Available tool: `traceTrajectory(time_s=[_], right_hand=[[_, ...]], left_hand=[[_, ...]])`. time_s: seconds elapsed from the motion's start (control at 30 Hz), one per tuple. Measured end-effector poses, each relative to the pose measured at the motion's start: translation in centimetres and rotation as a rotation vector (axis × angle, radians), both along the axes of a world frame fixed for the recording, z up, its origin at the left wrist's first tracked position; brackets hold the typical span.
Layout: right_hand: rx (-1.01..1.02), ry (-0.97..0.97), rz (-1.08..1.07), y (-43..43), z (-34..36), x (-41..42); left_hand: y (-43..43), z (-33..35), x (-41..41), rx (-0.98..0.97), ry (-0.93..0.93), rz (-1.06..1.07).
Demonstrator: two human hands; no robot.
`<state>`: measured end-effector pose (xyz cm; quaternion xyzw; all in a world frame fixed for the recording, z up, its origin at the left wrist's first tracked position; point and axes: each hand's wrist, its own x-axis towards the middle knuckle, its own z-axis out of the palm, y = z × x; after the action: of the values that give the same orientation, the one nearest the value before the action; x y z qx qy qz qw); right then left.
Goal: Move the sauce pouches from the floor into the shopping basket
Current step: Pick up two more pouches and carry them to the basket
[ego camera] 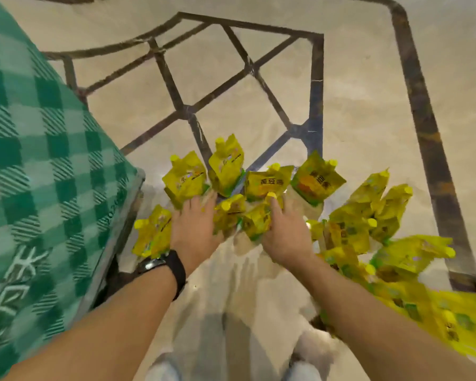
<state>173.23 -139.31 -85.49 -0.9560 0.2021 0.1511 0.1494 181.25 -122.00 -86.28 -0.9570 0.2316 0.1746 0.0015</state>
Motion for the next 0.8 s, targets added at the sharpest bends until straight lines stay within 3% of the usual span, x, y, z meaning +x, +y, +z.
traceTrajectory(time_s=[0.23,0.37,0.5,0.67,0.8], right_hand=[[-0.129,-0.093,0.066,-4.5,-10.3,7.0],[-0.077,-0.206,0.111,-4.6,-10.6,8.2],[0.016,-0.193,0.059,-4.5,-9.0,6.8],[-0.008,-0.138,0.066,-4.9,-9.0,6.5],[0.007,-0.119,0.099,-5.4,-8.8,7.2]], left_hand=[[-2.2,-11.1,6.7,-0.146,-0.137,-0.142],[-2.0,-10.9,8.6,-0.188,-0.182,-0.173],[-1.8,-10.5,7.8,-0.237,-0.140,-0.123],[-0.8,-10.5,7.8,-0.318,-0.158,-0.017],[0.2,-9.6,8.5,-0.271,-0.132,0.022]])
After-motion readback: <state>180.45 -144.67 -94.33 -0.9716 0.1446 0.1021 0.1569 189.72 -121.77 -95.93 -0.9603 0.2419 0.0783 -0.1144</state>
